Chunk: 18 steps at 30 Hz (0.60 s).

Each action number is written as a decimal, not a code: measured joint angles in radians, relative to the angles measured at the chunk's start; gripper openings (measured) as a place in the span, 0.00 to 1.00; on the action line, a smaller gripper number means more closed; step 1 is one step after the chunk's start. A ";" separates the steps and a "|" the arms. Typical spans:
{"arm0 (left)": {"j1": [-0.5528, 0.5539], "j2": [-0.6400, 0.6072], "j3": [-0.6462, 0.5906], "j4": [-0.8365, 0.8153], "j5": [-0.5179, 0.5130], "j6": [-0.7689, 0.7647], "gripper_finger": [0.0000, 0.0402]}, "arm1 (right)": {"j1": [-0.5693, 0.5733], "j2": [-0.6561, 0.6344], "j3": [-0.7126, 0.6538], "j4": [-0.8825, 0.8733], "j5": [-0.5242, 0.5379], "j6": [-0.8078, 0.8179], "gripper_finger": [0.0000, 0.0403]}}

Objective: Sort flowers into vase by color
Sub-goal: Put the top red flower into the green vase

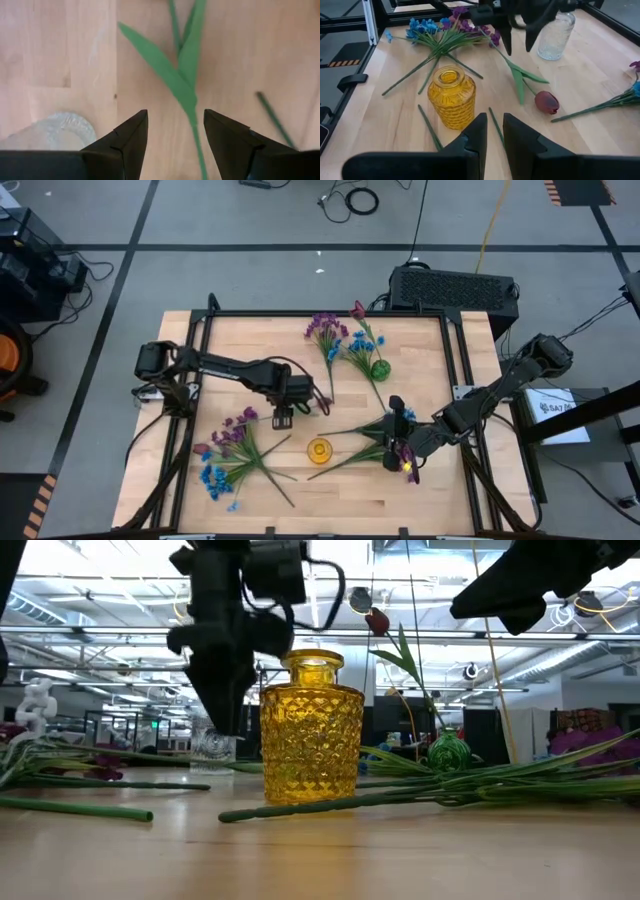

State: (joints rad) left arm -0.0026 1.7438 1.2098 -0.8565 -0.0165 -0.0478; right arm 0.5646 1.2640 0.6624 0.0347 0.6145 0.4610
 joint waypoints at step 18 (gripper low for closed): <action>-0.020 0.010 -0.157 0.155 0.035 -0.097 0.48 | 0.000 0.000 0.000 0.002 -0.018 -0.001 0.13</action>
State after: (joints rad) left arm -0.0222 1.7537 1.0526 -0.7014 0.0184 -0.1448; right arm 0.5648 1.2640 0.6624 0.0370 0.5961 0.4603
